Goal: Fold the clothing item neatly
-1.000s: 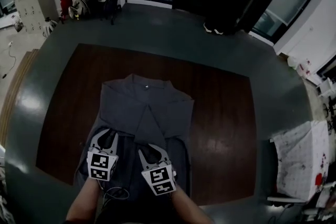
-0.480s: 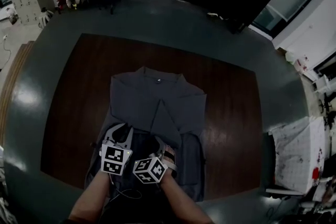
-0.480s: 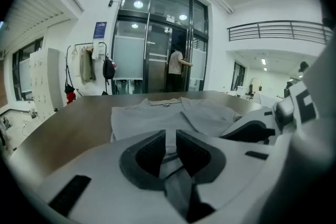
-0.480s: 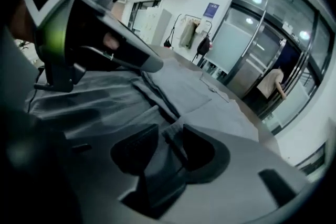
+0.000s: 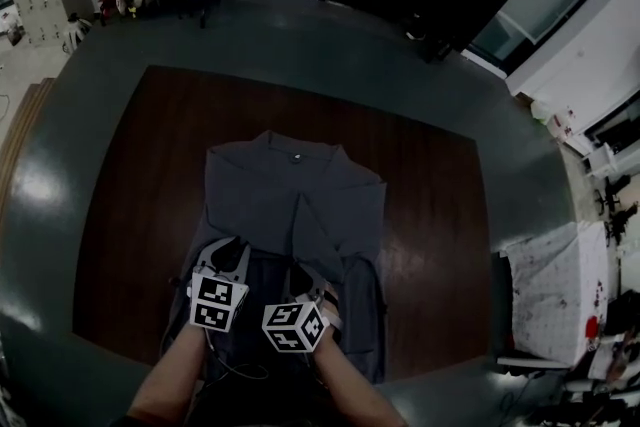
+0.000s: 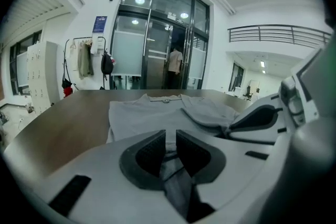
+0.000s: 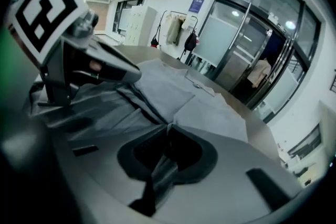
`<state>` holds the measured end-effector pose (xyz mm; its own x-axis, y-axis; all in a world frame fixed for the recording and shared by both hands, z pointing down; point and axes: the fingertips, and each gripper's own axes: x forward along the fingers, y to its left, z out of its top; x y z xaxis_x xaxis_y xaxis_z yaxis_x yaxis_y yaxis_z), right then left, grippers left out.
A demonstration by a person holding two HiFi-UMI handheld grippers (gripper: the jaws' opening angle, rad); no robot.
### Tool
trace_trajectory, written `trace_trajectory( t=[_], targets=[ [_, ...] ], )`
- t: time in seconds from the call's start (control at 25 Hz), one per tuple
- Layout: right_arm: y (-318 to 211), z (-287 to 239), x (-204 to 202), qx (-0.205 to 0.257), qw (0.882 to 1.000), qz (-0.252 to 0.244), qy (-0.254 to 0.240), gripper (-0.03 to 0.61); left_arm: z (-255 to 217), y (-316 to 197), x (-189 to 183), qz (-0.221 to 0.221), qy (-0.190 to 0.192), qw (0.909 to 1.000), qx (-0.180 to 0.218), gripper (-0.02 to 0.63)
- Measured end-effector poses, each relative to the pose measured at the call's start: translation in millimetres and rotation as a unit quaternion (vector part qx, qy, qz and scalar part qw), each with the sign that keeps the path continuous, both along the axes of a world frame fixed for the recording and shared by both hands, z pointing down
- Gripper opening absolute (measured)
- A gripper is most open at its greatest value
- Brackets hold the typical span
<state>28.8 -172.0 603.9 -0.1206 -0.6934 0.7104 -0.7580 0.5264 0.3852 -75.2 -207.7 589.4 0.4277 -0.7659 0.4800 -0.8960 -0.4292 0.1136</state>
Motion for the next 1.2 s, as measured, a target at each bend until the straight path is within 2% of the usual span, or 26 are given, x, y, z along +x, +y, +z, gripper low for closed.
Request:
trace_trajectory(
  t=[0.16, 0.36, 0.52, 0.68, 0.84, 0.96, 1.08, 1.2],
  targets=[
    [-20, -33, 24, 0.025, 1.000, -0.002, -0.011, 0.017, -5, -7, -5, -0.008, 0.003, 0.9999, 0.007, 0.063],
    [-66, -67, 84, 0.038, 0.998, 0.040, -0.020, 0.012, -19, -23, -7, -0.018, -0.009, 0.9994, 0.028, 0.063],
    [-99, -77, 121, 0.046, 0.998, 0.047, -0.014, 0.011, -25, -34, 1, -0.022, -0.020, 0.9990, 0.034, 0.063],
    [-118, -69, 148, 0.027, 0.997, 0.065, -0.019, 0.011, -25, -43, 4, -0.032, -0.032, 0.9984, 0.035, 0.063],
    [-129, -39, 163, -0.011, 0.996, 0.080, -0.039, 0.011, -14, -50, 3, -0.041, -0.039, 0.9982, 0.021, 0.063],
    [-131, -21, 174, -0.026, 0.995, 0.093, -0.026, 0.024, -6, -51, 0, -0.049, -0.045, 0.9977, 0.012, 0.063],
    [-130, -11, 189, -0.040, 0.992, 0.123, -0.011, 0.054, 3, -50, -9, -0.059, -0.052, 0.9969, 0.002, 0.063],
    [-119, -11, 213, -0.048, 0.985, 0.168, -0.005, 0.055, 3, -44, -16, -0.063, -0.051, 0.9967, 0.000, 0.063]
  ],
)
